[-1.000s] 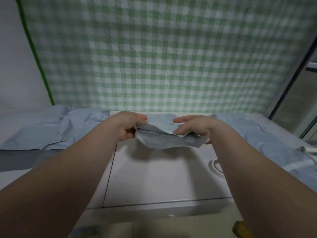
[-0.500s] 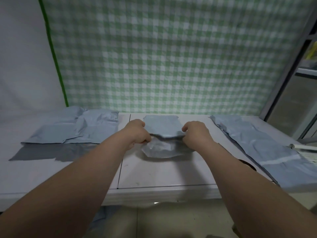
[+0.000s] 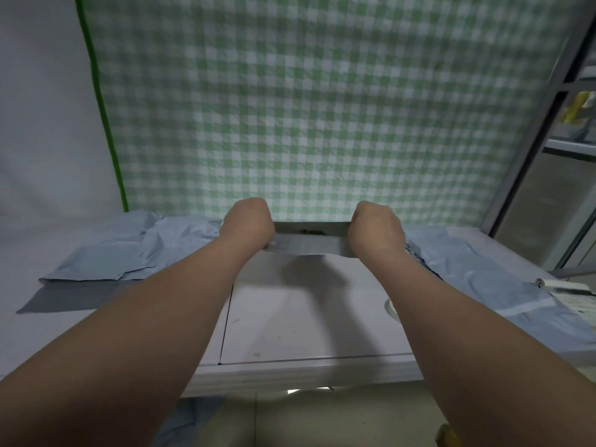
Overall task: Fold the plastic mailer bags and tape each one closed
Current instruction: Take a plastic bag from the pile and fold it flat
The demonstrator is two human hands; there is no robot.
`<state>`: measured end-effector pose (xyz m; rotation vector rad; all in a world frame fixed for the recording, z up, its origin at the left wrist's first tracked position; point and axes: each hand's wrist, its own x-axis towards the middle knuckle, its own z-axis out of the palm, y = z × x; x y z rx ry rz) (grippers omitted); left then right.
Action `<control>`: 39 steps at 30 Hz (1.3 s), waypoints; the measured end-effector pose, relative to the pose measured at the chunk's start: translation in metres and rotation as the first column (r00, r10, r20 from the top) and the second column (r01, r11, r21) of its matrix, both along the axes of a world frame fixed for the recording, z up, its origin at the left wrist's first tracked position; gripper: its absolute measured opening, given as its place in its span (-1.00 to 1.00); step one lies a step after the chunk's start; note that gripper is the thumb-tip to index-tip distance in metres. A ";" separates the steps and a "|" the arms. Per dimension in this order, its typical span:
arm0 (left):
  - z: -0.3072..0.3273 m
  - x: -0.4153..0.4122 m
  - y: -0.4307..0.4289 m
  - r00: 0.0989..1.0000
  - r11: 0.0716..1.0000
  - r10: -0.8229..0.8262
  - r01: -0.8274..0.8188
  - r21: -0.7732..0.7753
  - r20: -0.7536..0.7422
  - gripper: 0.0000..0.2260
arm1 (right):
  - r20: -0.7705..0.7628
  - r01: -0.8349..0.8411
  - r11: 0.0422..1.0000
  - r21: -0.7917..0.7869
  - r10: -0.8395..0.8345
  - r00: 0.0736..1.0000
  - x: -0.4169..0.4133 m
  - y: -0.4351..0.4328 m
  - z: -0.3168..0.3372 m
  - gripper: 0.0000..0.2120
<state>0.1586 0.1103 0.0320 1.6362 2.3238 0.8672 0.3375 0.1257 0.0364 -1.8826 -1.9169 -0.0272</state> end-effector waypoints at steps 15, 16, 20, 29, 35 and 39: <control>-0.059 -0.005 -0.062 0.936 0.905 -0.336 0.290 -0.310 -0.105 -0.91 | 0.330 -0.186 0.958 -0.220 0.253 0.910 0.027 -0.045 -0.060 -0.77; -0.061 -0.005 -0.063 0.925 0.894 -0.358 0.300 -0.333 -0.126 -0.93 | 0.376 -0.186 0.956 -0.227 0.262 0.889 0.028 -0.049 -0.063 -0.77; -0.059 0.001 -0.068 0.844 0.840 -0.481 0.367 -0.400 -0.238 -0.94 | 0.469 -0.186 0.936 -0.299 0.313 0.826 0.030 -0.060 -0.064 -0.81; -0.050 0.001 -0.022 0.834 0.854 -0.495 0.416 -0.311 -0.242 -0.70 | 0.299 -0.164 0.879 -0.448 0.320 0.899 0.008 -0.027 -0.032 -0.68; -0.083 0.024 0.022 0.789 0.838 -0.544 0.497 -0.226 -0.284 -0.54 | 0.007 -0.367 0.904 -0.219 0.377 0.926 -0.038 0.008 -0.071 -0.52; -0.105 0.021 0.027 0.732 0.798 -0.603 0.552 -0.241 -0.316 -0.49 | -0.025 -0.443 0.851 -0.283 0.455 0.890 -0.045 0.029 -0.109 -0.47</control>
